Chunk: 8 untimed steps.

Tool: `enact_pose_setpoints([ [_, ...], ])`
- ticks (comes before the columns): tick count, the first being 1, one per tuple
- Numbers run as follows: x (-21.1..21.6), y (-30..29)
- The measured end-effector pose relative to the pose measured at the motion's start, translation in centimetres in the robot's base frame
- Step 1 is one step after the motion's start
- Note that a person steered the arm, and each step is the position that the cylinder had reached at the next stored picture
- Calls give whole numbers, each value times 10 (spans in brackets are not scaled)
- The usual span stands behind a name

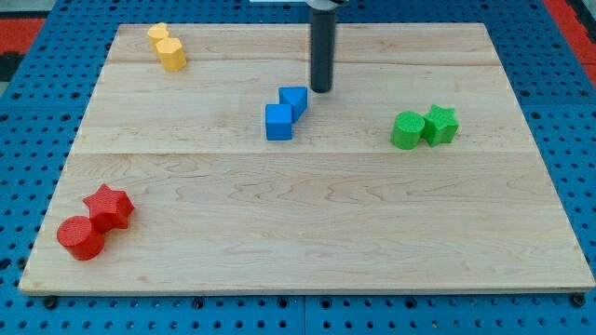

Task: Move the green circle and green star right a bit

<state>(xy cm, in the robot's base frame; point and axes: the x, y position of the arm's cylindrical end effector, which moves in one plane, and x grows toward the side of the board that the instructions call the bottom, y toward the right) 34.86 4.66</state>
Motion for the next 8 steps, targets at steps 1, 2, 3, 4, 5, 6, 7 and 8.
enact_pose_setpoints([
  [1, 20, 13],
  [2, 20, 13],
  [3, 41, 13],
  [4, 62, 14],
  [5, 64, 25],
  [6, 64, 76],
  [7, 64, 101],
  [8, 59, 91],
])
